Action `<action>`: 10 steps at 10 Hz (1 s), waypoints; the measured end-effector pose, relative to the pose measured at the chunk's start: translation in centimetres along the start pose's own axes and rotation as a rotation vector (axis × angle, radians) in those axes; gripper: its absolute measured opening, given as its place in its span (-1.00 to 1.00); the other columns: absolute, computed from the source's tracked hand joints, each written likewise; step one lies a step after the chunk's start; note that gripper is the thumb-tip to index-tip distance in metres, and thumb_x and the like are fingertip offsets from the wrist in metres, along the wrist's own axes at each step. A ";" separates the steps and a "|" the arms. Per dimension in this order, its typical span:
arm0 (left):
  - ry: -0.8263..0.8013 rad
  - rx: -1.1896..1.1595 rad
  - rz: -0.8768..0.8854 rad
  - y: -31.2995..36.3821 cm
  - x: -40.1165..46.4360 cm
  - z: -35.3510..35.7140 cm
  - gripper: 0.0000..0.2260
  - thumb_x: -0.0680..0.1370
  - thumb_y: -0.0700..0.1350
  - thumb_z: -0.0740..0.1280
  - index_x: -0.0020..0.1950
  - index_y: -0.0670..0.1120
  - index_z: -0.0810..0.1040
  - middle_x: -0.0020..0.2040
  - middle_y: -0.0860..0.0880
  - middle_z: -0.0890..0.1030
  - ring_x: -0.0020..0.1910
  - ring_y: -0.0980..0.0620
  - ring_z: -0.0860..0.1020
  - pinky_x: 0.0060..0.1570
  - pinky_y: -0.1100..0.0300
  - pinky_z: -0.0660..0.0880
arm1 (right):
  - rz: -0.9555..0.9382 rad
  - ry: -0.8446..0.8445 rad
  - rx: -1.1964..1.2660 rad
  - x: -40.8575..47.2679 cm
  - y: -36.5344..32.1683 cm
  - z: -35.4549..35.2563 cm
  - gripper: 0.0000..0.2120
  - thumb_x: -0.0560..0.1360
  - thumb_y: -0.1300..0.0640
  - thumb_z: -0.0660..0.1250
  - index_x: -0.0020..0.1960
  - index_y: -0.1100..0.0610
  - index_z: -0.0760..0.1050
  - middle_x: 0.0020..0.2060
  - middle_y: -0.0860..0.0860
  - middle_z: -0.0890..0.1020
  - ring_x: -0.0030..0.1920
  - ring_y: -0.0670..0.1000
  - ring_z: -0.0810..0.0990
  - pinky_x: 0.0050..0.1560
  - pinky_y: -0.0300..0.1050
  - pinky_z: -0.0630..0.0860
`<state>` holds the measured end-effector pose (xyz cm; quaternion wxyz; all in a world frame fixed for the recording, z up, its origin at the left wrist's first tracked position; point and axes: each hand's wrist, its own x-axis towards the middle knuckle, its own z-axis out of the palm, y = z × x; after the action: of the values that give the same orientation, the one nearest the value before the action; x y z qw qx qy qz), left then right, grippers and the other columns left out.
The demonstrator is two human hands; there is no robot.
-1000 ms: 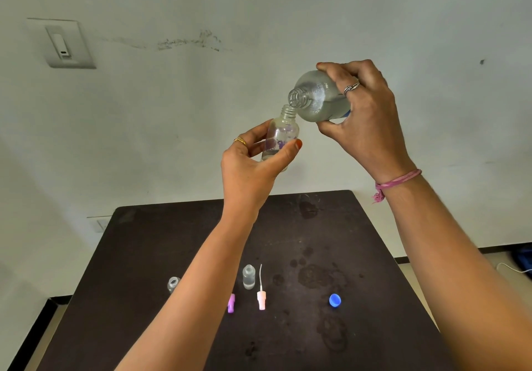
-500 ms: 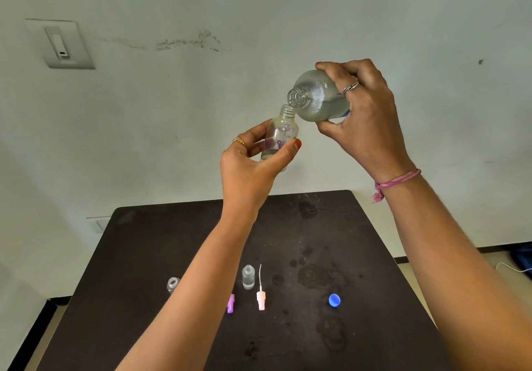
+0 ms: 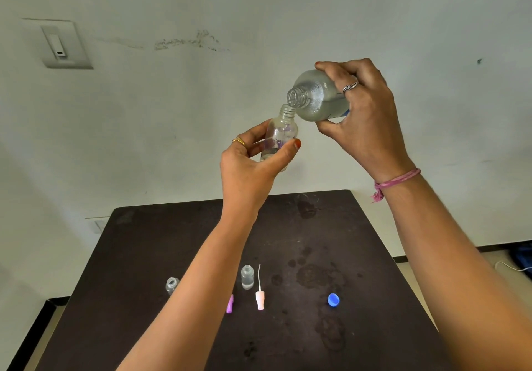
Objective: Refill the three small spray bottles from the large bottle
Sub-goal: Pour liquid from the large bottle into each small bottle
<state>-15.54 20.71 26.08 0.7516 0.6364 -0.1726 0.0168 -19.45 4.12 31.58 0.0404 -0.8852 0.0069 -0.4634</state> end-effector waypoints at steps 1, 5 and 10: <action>-0.001 -0.003 0.003 0.0 0.1 0.0 -0.61 0.38 -0.07 0.57 0.18 0.00 0.62 0.05 0.06 0.69 0.06 0.10 0.64 0.00 0.10 0.65 | 0.003 -0.004 -0.004 0.0 0.0 0.0 -0.31 0.28 0.20 0.57 0.37 0.09 0.44 0.18 0.14 0.50 0.18 0.14 0.49 0.10 -0.11 0.48; 0.000 -0.005 -0.004 0.1 0.1 -0.1 -0.60 0.37 -0.08 0.58 0.19 -0.01 0.63 0.05 0.05 0.70 0.06 0.07 0.65 0.03 -0.06 0.64 | 0.001 -0.002 0.005 0.1 -0.2 -0.1 -0.31 0.28 0.20 0.57 0.37 0.10 0.44 0.18 0.15 0.50 0.18 0.15 0.49 0.11 -0.09 0.49; -0.004 -0.020 -0.004 0.1 0.1 -0.3 -0.59 0.37 -0.09 0.58 0.19 -0.02 0.62 0.05 0.05 0.69 0.07 0.05 0.64 -0.04 0.03 0.66 | -0.007 0.008 -0.001 0.2 -0.2 0.0 -0.32 0.27 0.21 0.56 0.36 0.10 0.45 0.17 0.15 0.51 0.17 0.15 0.50 0.10 -0.09 0.49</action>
<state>-15.39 20.97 26.17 0.7577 0.6291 -0.1732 0.0123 -19.33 4.35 31.77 0.0382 -0.8833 0.0041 -0.4673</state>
